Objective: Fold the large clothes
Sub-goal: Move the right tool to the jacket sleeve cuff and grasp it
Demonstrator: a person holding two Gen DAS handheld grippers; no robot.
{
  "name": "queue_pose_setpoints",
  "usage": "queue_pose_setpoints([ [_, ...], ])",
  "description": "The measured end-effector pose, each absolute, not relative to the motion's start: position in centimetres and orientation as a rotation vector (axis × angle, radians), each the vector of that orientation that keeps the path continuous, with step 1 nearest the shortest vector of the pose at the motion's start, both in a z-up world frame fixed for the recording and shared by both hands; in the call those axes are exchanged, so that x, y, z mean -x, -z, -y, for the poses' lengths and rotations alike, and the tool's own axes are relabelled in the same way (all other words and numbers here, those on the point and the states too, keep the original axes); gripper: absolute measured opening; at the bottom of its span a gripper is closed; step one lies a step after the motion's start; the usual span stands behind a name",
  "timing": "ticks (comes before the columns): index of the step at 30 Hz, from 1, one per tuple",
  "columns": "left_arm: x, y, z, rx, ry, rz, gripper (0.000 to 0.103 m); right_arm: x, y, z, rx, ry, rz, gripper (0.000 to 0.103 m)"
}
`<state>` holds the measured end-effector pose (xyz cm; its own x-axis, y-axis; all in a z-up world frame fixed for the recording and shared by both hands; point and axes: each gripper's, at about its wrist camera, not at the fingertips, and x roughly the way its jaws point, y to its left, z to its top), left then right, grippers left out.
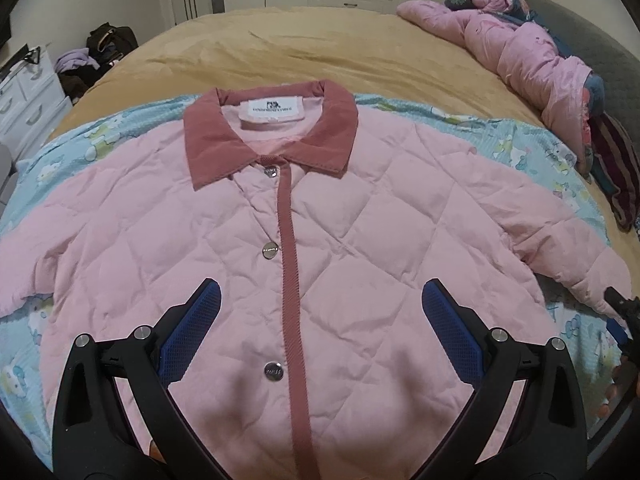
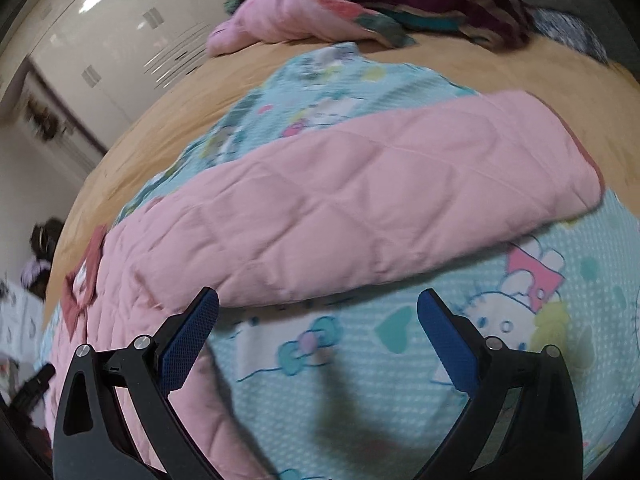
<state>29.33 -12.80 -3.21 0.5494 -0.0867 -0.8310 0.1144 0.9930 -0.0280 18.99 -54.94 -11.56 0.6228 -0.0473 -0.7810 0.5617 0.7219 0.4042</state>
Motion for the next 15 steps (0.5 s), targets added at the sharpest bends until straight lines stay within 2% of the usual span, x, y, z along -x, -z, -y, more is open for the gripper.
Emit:
queue_pose_setpoints([
  [7,-30.1,5.2,13.4,-0.029,0.117,-1.021,0.095,-17.0,14.6,61.7,-0.986,0.488,-0.763,0.099],
  [15,-29.9,4.9,13.0,-0.001,0.109,-1.012,0.095,-16.9,15.4,67.1,-1.100,0.604,-0.633,0.099],
])
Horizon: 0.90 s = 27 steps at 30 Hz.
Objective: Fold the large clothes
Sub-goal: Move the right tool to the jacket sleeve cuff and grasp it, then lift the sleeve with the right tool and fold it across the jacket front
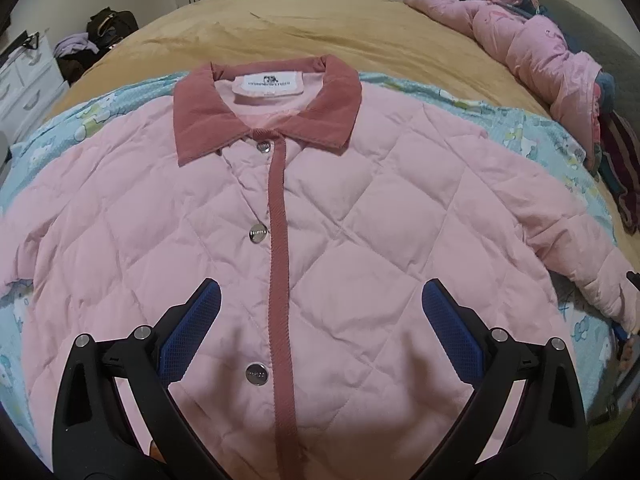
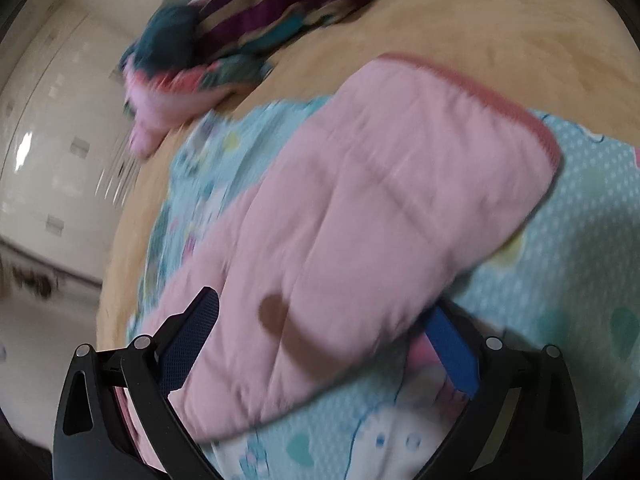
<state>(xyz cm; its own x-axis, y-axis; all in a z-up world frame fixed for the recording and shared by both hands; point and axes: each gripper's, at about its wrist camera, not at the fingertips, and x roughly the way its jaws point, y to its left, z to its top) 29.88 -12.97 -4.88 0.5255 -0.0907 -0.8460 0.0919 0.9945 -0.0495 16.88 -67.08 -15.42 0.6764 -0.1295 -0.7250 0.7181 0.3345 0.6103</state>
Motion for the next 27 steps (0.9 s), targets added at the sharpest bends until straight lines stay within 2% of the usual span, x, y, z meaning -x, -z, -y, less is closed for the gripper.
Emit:
queue_pose_setpoints([
  [3,-30.1,4.3,12.7,0.003,0.099,-1.002,0.095,-17.3,15.6,68.3,-1.099,0.623,-0.616,0.098],
  [5,-30.2,3.7,12.6,0.003,0.091,-0.994,0.095,-17.3,15.5,68.9,-1.092,0.627,-0.583,0.092],
  [7,-30.1,2.9,12.4,0.004,0.087,-0.982,0.095,-17.0,15.8,69.7,-1.106,0.635,-0.558,0.066],
  [15,-30.6,1.9,11.4,0.022,0.053,-0.978,0.095,-17.9,15.6,71.3,-1.090,0.518,-0.516,0.024],
  [27,-30.6,0.5,7.6,0.044,0.014,-0.959,0.095,-20.2,6.9,68.7,-0.882,0.385,-0.408,0.017],
])
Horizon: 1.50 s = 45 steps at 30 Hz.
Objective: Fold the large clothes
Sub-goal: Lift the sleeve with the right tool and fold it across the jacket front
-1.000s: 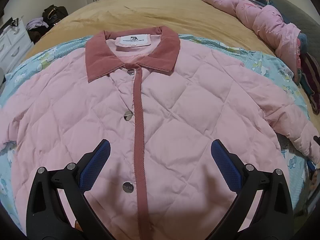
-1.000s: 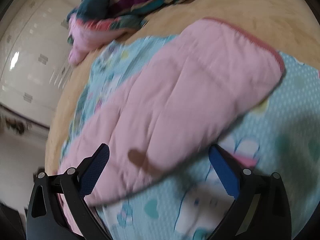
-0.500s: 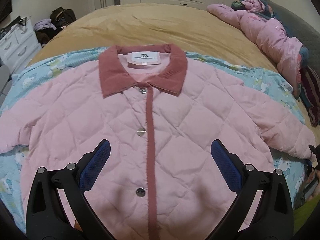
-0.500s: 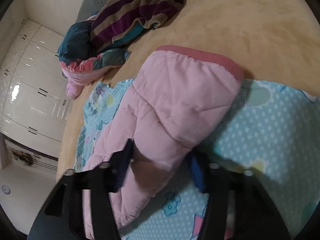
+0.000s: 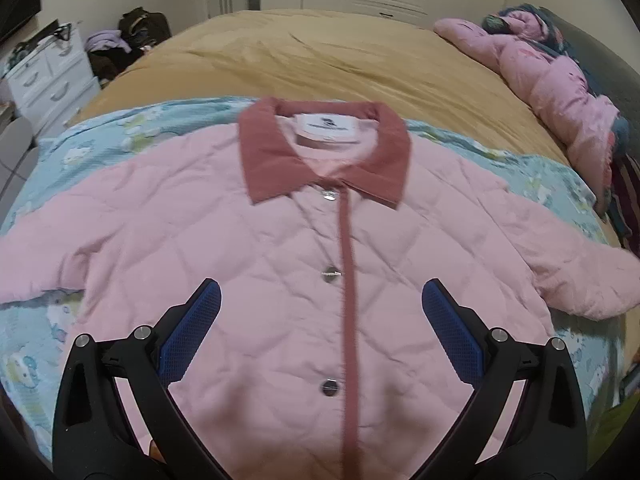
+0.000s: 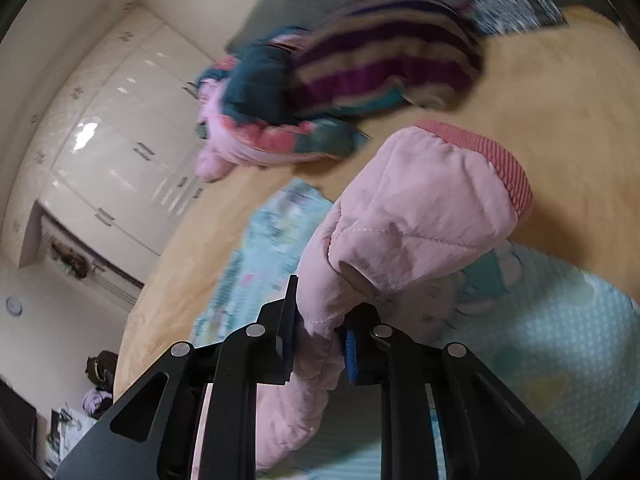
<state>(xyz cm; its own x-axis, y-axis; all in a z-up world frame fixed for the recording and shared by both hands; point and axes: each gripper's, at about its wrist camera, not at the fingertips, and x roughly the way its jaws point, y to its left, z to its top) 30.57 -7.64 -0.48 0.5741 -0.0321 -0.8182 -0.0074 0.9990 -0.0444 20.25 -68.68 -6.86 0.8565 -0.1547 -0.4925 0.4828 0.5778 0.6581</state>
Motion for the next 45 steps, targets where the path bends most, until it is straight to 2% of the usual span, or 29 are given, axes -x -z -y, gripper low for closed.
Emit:
queue_pose_setpoints([
  [17,-30.8,-0.6,1.1,0.134,-0.030,-0.900,0.095,-26.2,-5.7,57.7,-0.604,0.142,-0.311,0.015],
  [28,-28.9,-3.1,-4.0,0.207,-0.078,-0.794,0.095,-29.1,-9.0,50.9,-0.556,-0.012,-0.306,0.015],
  [45,-27.9,-5.2,-8.3,0.219,-0.062,-0.774,0.095,-30.1,-11.2,40.4,-0.482,-0.132,-0.298,0.015],
])
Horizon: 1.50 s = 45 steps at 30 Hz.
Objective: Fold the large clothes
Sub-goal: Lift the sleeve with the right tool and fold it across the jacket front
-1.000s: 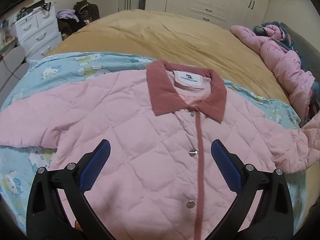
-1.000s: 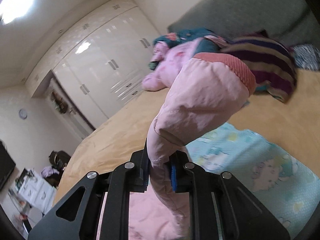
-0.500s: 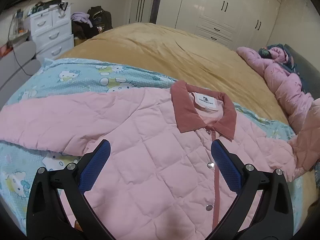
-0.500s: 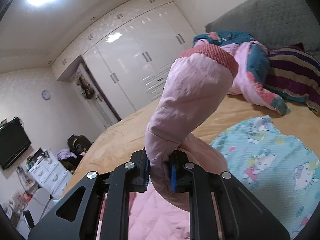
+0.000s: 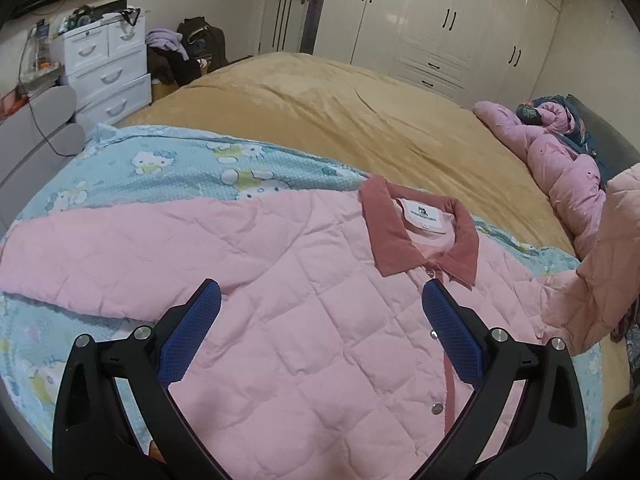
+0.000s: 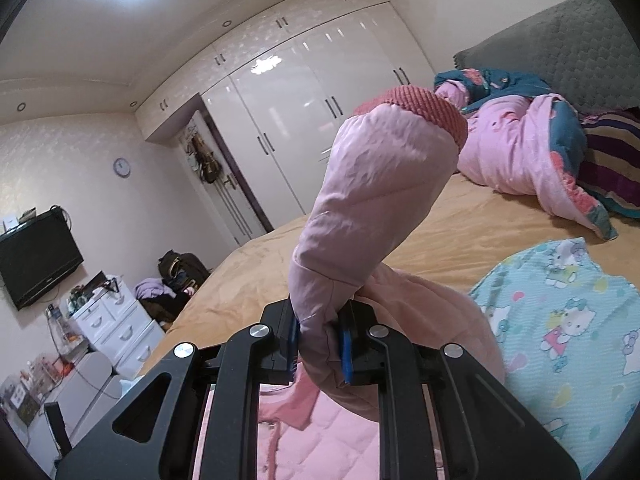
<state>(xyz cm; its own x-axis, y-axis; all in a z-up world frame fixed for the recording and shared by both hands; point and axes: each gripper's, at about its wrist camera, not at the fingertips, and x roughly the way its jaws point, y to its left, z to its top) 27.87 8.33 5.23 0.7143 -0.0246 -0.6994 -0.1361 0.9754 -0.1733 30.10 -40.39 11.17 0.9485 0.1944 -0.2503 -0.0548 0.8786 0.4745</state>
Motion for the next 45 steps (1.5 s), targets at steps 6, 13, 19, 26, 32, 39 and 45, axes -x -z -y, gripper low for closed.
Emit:
queue_pose_setpoints([
  [6,-27.8,-5.9,-10.2,0.246,-0.020,-0.784,0.095,-30.4,-10.8,37.4,-0.464,-0.159,-0.305,0.015],
  [13,-27.8,-6.6,-11.9,0.310,0.011,-0.776,0.094,-31.0,-9.6,34.2,-0.470,-0.205,-0.325,0.015],
  [19,-28.1,-6.3,-12.6,0.343,0.041,-0.766,0.094,-31.8,-8.2,31.2,-0.448,-0.246,-0.357,0.015],
  [26,-28.4,-5.6,-12.8,0.367,0.051,-0.765,0.094,-32.8,-5.7,26.2,-0.410,-0.297,-0.400,0.015],
  [32,-28.5,-4.5,-13.4,0.396,0.048,-0.774,0.094,-33.8,-2.6,21.3,-0.352,-0.338,-0.457,0.015],
  [39,-29.0,-2.7,-13.9,0.449,0.067,-0.801,0.094,-34.2,1.3,16.2,-0.259,-0.370,-0.543,0.015],
  [45,-29.4,-1.5,-14.2,0.499,0.097,-0.806,0.094,-34.9,4.8,13.0,-0.205,-0.416,-0.670,0.017],
])
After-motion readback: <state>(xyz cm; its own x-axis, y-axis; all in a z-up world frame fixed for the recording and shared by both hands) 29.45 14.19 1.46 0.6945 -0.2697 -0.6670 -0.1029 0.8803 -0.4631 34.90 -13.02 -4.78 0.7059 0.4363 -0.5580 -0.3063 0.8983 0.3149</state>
